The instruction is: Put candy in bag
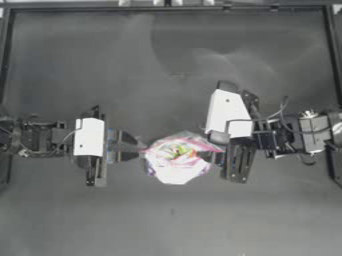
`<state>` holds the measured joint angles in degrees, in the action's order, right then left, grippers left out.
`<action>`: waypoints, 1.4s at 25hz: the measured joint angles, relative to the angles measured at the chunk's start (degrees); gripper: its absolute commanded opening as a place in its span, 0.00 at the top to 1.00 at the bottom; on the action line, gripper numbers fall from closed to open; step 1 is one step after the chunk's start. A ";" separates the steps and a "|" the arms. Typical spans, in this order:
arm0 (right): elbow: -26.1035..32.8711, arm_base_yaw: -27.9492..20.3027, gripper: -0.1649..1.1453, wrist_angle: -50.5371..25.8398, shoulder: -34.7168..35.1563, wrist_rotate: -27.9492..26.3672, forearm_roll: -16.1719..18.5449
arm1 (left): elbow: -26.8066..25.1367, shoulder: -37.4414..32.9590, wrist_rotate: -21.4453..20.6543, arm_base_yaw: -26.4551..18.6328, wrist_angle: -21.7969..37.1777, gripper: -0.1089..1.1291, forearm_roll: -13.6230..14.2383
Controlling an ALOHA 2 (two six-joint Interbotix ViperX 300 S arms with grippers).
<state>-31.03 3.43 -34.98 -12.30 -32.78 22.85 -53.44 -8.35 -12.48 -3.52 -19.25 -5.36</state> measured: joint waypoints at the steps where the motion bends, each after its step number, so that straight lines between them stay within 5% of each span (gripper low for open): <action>1: 0.00 0.00 0.20 0.00 0.09 0.00 -0.09 | 0.00 0.09 0.18 -0.09 -0.18 0.08 0.00; 15: -0.44 0.00 0.20 0.09 0.00 0.44 0.18 | 0.79 -0.79 0.26 0.00 2.81 0.10 -0.09; 35: -11.60 -1.41 0.20 10.55 -10.90 -0.88 1.85 | 0.88 -16.87 0.35 0.00 17.05 0.12 -0.18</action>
<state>-42.63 2.02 -24.43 -23.20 -33.66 24.70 -52.56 -25.22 -12.13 -3.52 -2.20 -5.54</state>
